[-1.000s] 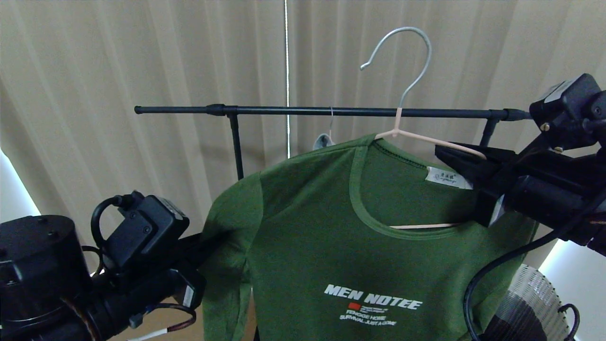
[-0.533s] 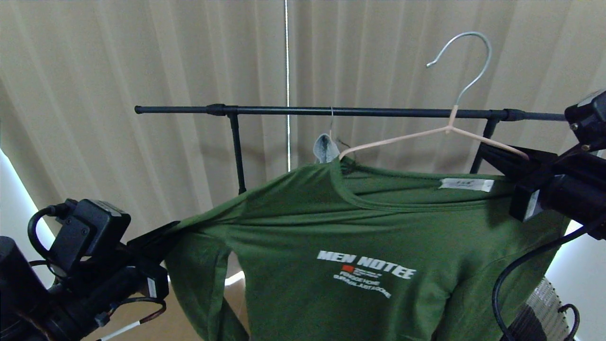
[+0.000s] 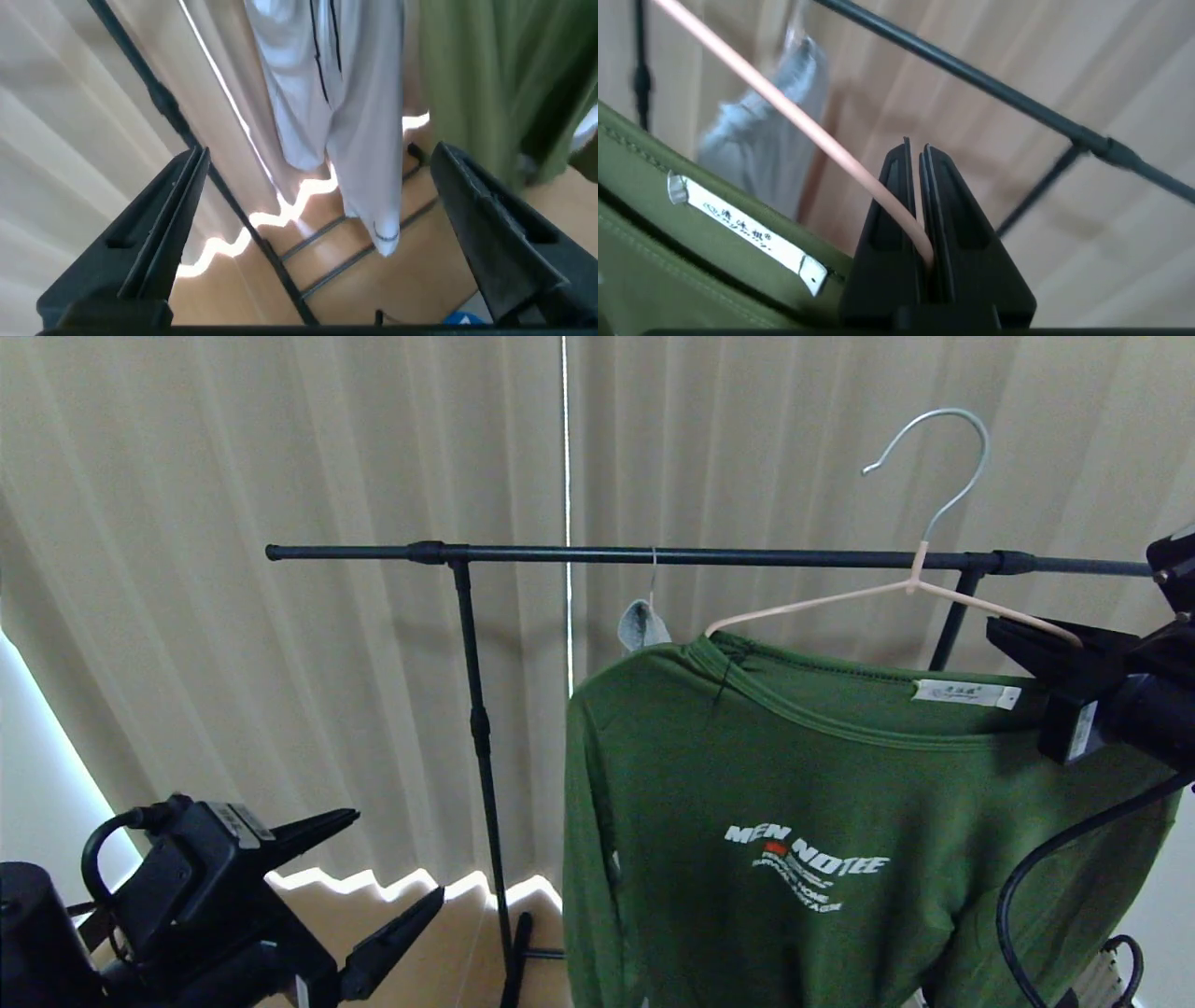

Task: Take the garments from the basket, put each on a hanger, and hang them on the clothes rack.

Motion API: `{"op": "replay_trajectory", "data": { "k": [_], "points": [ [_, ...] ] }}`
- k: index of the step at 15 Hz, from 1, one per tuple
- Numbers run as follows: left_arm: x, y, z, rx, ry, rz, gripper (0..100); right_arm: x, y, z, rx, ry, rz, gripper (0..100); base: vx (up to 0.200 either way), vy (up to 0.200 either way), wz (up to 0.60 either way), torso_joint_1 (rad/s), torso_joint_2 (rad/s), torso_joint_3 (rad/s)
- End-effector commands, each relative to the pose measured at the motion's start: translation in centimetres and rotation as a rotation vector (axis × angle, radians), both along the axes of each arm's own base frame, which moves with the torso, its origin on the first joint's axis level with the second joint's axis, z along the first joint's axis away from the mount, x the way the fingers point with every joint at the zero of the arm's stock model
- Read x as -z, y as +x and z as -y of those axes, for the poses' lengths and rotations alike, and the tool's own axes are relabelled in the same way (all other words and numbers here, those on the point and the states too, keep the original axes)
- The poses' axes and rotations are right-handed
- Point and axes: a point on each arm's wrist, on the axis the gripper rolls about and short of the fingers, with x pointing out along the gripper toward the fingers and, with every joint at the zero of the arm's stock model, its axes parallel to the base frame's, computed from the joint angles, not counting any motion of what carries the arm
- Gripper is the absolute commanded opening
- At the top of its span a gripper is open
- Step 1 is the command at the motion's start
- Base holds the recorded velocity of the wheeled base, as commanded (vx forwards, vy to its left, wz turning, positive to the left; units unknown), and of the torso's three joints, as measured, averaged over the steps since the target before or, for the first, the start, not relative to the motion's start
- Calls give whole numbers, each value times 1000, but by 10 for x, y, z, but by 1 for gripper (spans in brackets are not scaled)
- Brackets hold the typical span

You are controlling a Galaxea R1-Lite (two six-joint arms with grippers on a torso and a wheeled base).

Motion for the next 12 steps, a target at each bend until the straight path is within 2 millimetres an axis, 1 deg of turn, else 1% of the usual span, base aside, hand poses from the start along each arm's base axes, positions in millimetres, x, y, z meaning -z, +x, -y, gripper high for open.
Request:
{"op": "replay_trajectory", "data": {
  "k": [1,3,5,6,8,10,11,12],
  "points": [
    [3,-6,-4,-2,10,-8,100,-1,0,9,45,-4,-12,0,0,0,0,0,0,0],
    [6,-5,-3,5,28,-22,100,-1,-1,20,100,-10,-36,0,0,0,0,0,0,0],
    [16,-8,-4,12,72,-107,100,-2,-2,25,131,-13,-44,0,0,0,0,0,0,0],
    [22,-10,-3,35,125,-153,100,-3,-1,29,168,-16,-48,0,0,0,0,0,0,0],
    [27,-10,0,80,173,-160,100,-7,-1,30,191,-18,-51,0,0,0,0,0,0,0],
    [25,-7,-4,36,128,-164,100,-6,-4,35,243,-26,-74,0,0,0,0,0,0,0],
    [19,-6,-7,1,64,-144,100,-4,-5,39,265,-30,-91,0,0,0,0,0,0,0],
    [8,-10,-9,-16,-25,-99,100,-3,-6,42,285,-32,-100,0,0,0,0,0,0,0]
  ]
}}
